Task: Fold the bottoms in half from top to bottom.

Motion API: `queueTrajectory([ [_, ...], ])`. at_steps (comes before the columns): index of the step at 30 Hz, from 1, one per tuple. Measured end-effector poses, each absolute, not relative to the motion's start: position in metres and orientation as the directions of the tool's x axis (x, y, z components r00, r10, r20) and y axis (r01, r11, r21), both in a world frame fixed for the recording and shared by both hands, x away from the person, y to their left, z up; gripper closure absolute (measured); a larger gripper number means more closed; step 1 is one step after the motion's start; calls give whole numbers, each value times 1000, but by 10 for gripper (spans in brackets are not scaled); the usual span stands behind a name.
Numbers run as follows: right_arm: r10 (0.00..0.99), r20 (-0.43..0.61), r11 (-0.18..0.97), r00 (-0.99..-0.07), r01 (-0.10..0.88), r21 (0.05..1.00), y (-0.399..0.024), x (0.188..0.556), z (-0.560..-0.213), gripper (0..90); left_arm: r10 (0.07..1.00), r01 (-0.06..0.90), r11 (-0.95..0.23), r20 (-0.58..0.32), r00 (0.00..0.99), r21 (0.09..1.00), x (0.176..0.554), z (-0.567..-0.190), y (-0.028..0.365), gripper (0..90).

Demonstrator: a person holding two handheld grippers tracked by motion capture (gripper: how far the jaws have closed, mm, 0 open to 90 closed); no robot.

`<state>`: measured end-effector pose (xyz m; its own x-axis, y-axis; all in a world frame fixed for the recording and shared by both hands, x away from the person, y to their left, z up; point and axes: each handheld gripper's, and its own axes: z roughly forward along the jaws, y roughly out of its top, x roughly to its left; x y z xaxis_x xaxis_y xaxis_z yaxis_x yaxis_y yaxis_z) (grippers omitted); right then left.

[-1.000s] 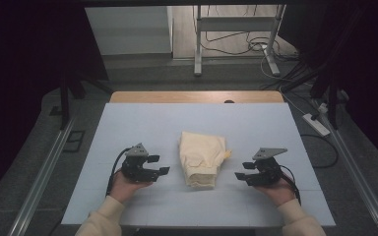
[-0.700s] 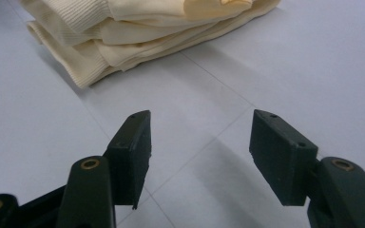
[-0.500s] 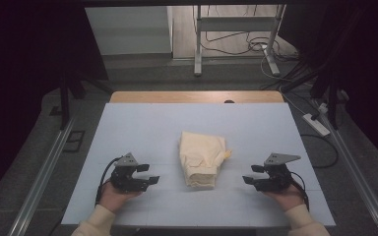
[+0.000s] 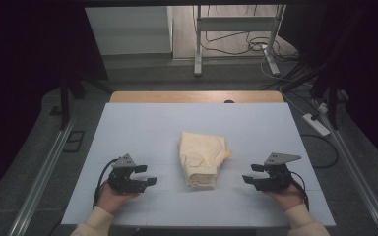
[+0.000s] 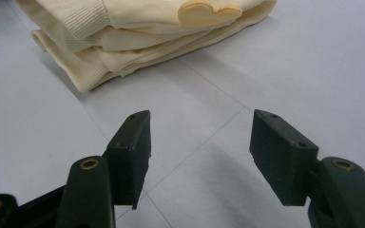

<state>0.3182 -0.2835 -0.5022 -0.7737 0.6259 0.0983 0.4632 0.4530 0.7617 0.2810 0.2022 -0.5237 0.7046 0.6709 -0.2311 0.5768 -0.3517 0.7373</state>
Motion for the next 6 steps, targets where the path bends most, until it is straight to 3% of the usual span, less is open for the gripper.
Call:
queueTrajectory([
  [6,622,94,456,-777,457,764,-284,318,-502,389,673,578,-348,-232,702,738,281,-524,203,301],
])
